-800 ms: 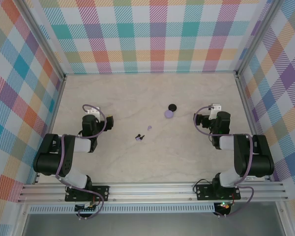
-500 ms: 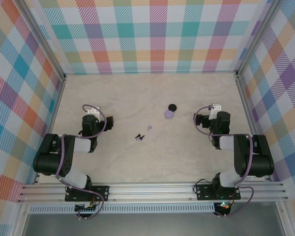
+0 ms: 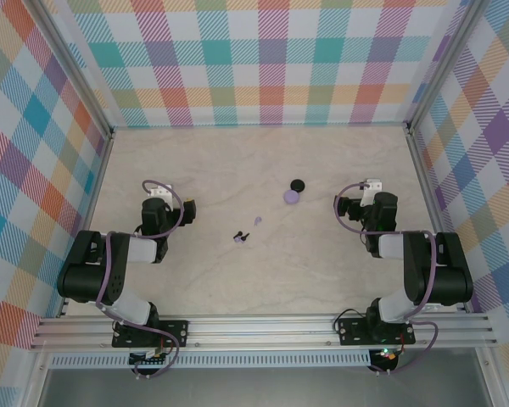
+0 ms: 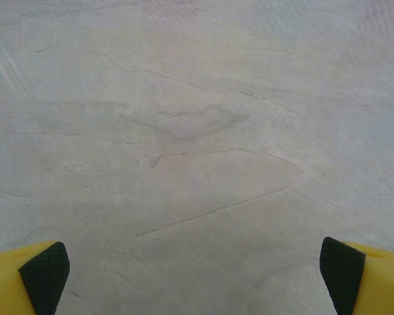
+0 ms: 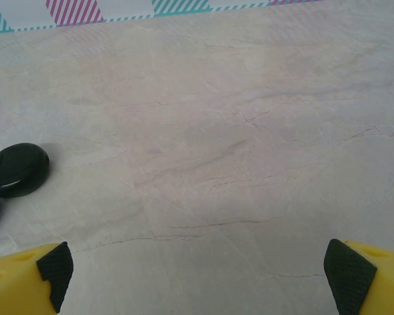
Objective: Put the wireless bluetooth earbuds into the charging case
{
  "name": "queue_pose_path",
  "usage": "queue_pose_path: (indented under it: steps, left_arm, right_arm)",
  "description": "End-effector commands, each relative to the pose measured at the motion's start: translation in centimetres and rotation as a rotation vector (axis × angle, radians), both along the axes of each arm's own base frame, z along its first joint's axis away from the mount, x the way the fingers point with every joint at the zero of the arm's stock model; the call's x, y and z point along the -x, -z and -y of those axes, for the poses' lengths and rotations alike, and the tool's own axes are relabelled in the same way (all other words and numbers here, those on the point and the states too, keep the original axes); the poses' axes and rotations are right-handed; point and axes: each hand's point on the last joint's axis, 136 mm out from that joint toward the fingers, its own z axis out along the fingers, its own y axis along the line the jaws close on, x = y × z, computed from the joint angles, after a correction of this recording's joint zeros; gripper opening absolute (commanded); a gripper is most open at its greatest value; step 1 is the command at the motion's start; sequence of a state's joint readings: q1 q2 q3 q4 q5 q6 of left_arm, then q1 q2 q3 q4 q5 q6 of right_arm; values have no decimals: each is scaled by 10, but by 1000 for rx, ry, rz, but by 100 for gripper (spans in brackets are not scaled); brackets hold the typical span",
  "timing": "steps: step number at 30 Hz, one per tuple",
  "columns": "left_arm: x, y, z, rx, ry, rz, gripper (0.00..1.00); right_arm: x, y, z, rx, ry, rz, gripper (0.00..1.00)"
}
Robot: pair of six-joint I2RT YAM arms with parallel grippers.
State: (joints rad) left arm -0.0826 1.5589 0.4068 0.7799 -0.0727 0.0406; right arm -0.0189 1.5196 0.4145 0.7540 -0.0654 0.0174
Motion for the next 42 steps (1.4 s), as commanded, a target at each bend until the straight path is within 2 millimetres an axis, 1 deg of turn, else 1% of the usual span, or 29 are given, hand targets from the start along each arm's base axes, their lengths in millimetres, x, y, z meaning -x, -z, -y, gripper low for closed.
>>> queue_pose_path:
  steps: [1,2,4,8,10,12,14,16,19,22,23,26,29,32,36,38,42]
  left_arm:
    - [-8,-19,-13,5,-68,27,100]
    - [-7,-21,-14,3,-75,18,100]
    - [-5,-32,-15,7,-83,2,100]
    - [3,-54,-13,60,-98,-44,100]
    - [5,-73,-7,107,-80,-54,100]
    - [6,-87,1,150,-53,-80,100]
    - [7,-98,11,204,-24,-117,100]
    - [7,-105,19,266,-14,-173,100]
    - [7,-104,24,372,-69,-260,100]
    - [6,-100,46,470,-23,-345,100]
    - [10,-94,56,495,-3,-398,100]
    - [14,-91,79,528,61,-462,100]
    - [21,-88,95,502,95,-510,100]
    - [28,-84,107,509,115,-551,100]
    - [38,-79,123,512,145,-583,100]
    - [42,-77,129,512,154,-590,100]
    - [47,-76,139,507,177,-603,100]
  right_arm:
    - [-7,-16,-4,1,-18,25,100]
    - [-8,-19,-1,-1,1,7,100]
    - [-9,-21,6,-16,50,-80,100]
    - [-1,-22,-2,-102,52,-215,100]
    - [5,-27,-1,-111,77,-267,100]
    - [11,-31,2,-118,102,-331,100]
    - [15,-36,-2,-147,102,-393,100]
    - [19,-38,-12,-197,84,-453,100]
    - [20,-38,-22,-273,93,-530,100]
    - [16,-37,-46,-338,33,-600,100]
    - [14,-36,-56,-340,0,-624,100]
    - [9,-27,-81,-304,-67,-695,100]
    - [2,-18,-101,-260,-112,-751,100]
    - [-3,-11,-120,-242,-150,-787,93]
    - [-10,1,-142,-259,-202,-829,80]
    - [-15,6,-150,-267,-223,-844,73]
    - [-26,17,-161,-267,-239,-868,66]
